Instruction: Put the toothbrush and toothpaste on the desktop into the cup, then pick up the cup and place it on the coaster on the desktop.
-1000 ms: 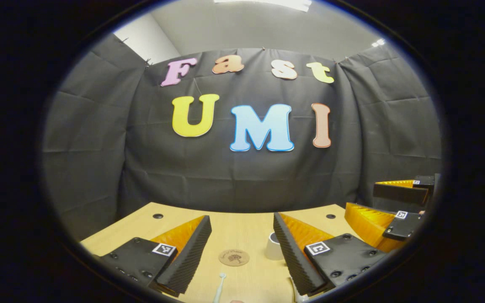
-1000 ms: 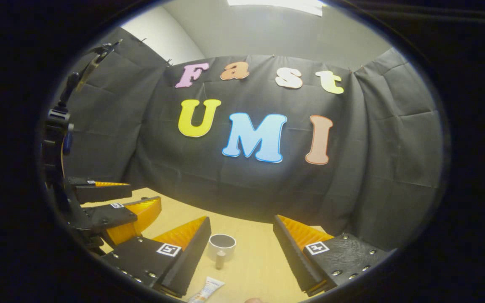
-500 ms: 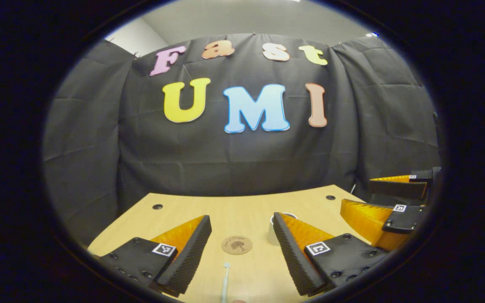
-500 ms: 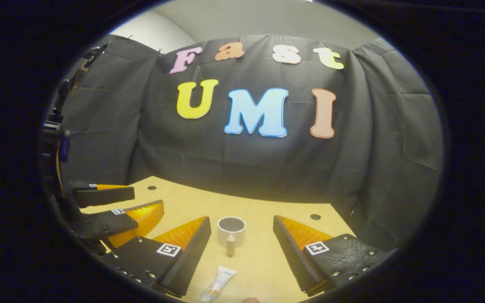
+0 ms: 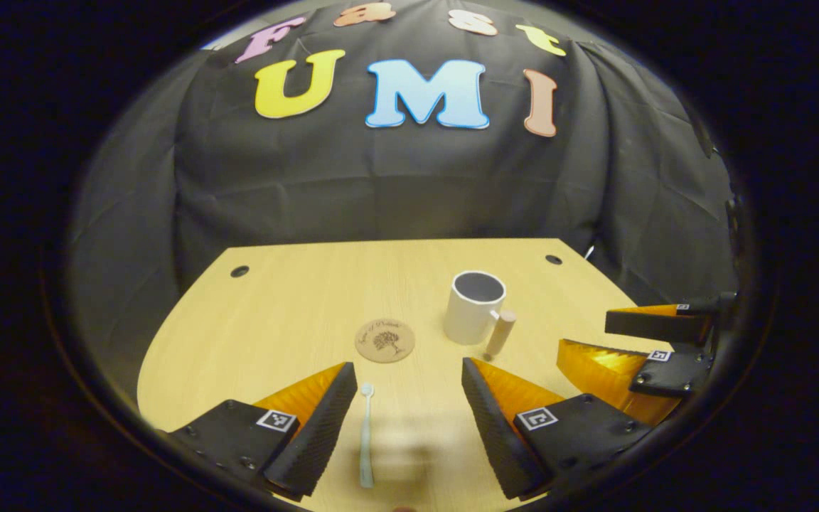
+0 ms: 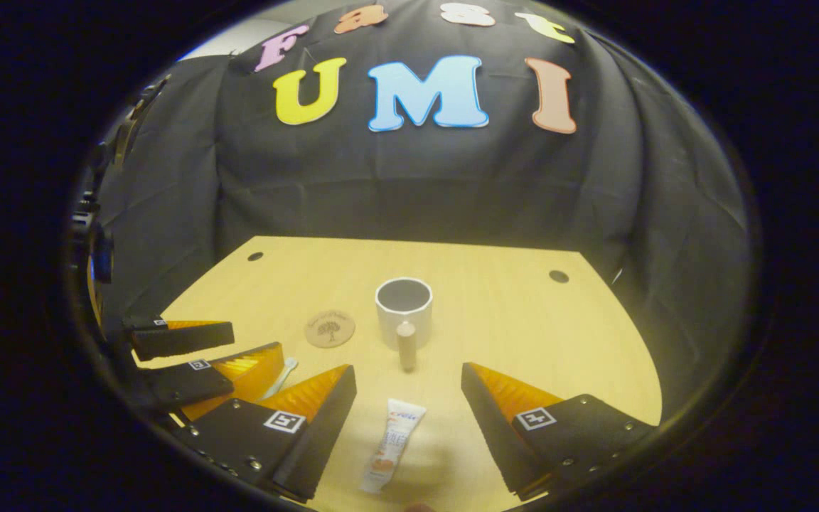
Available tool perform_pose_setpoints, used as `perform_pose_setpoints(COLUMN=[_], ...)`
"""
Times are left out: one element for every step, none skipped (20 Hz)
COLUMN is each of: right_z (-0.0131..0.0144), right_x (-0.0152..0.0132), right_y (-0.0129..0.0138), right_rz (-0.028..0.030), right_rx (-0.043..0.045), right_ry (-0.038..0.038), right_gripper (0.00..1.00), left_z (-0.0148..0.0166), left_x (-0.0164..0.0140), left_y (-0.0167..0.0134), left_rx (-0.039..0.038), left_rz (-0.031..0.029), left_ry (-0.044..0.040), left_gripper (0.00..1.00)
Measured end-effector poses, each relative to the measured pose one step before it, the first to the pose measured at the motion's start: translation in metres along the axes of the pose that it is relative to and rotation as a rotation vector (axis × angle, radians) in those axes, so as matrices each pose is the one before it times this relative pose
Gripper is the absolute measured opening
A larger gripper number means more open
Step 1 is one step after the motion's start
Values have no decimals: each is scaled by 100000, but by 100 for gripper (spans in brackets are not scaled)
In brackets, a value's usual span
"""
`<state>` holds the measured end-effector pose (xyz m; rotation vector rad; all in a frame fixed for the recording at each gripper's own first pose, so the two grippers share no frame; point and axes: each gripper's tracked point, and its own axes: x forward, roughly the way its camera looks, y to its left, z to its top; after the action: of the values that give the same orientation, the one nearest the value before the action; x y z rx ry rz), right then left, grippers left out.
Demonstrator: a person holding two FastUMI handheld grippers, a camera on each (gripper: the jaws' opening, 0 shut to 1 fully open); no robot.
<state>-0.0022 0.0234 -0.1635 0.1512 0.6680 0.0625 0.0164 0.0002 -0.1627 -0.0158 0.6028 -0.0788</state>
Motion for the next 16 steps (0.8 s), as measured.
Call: perform_pose_setpoints(right_z=[-337,-489,-389,-619,-385,-438,-370,-613,-399,-610,-393,-513,-406,-315,-202,-426], right_x=[425,368,403,283,315,474,488,508,424,492,410,420,365,210,333,475], right_y=[-15,-48,-109,-20,72,61,84,10,41,86,-14,0,47,-35,-142,-201], right_rz=[31,42,-308,-233,98,206,101,-129,-105,235,53,226,142,-2,-190,-519], right_rx=[1574,1117,695,515,603,407,172,71,369,594,950,1074,876,576,183,226], right_ry=[2249,2315,2744,2591,2419,2603,2688,3035,2813,2733,2809,2551,2849,2015,1896,1528], right_gripper=[92,92,92,92,92,93,93,93,93,93,93,93,93,93,93,93], left_z=[-572,-577,-554,-620,-533,-632,-891,-1066,-593,-738,-888,-935,-718,-540,-384,-438], left_x=[375,645,397,286,145,173,264,669,562,613,670,864,678,410,362,252], left_y=[227,197,223,182,86,139,267,487,107,-159,-115,-34,53,49,201,249], left_rx=[-40,17,282,5,-181,-80,-45,-239,-876,-1002,-493,-473,-247,-546,-632,-480], left_rz=[146,123,10,259,-139,-92,157,324,-140,-273,-267,199,147,-176,204,316], left_ry=[2209,2631,3077,2882,3294,3344,4314,4636,3954,3555,3999,3661,3174,2746,2427,2130], left_gripper=[96,96,96,96,96,96,97,97,97,98,98,98,98,98,98,98])
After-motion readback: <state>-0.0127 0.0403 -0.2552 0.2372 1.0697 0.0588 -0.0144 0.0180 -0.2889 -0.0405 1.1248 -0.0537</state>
